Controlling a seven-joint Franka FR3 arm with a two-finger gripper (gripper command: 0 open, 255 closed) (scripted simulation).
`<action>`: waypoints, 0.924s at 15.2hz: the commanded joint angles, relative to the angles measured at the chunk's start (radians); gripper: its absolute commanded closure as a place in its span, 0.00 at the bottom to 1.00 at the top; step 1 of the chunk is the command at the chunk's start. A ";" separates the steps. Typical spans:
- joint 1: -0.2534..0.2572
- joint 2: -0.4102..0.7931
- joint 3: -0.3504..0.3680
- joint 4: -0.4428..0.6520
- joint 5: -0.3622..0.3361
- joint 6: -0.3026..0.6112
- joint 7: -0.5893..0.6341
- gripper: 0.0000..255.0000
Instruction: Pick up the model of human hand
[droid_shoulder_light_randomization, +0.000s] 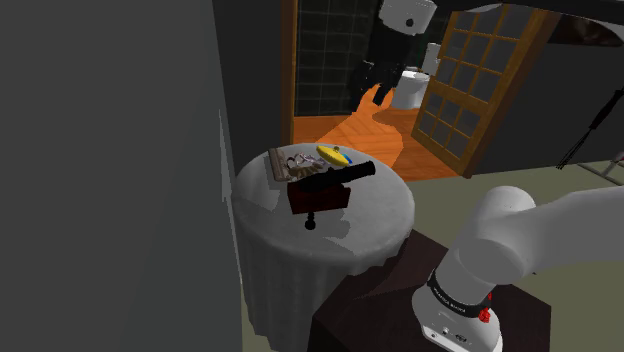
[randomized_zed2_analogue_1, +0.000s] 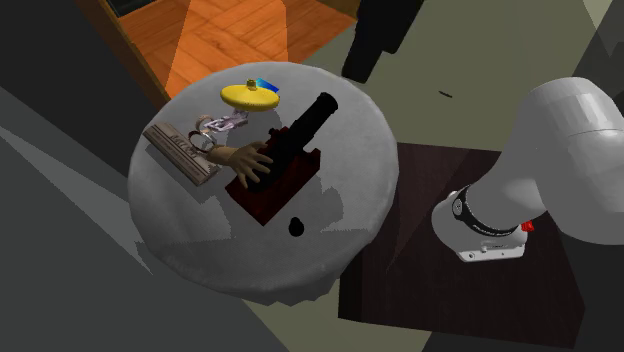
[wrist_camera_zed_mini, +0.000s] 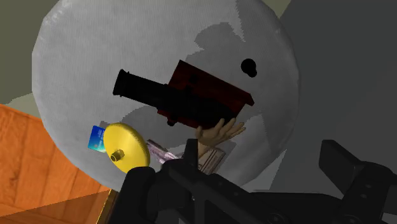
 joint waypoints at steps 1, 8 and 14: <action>0.000 0.000 0.000 0.000 0.000 0.000 0.000 0.00; -0.013 0.381 -0.025 0.193 0.002 -0.036 -0.019 0.00; -0.022 0.696 -0.041 0.385 0.008 -0.105 -0.033 0.00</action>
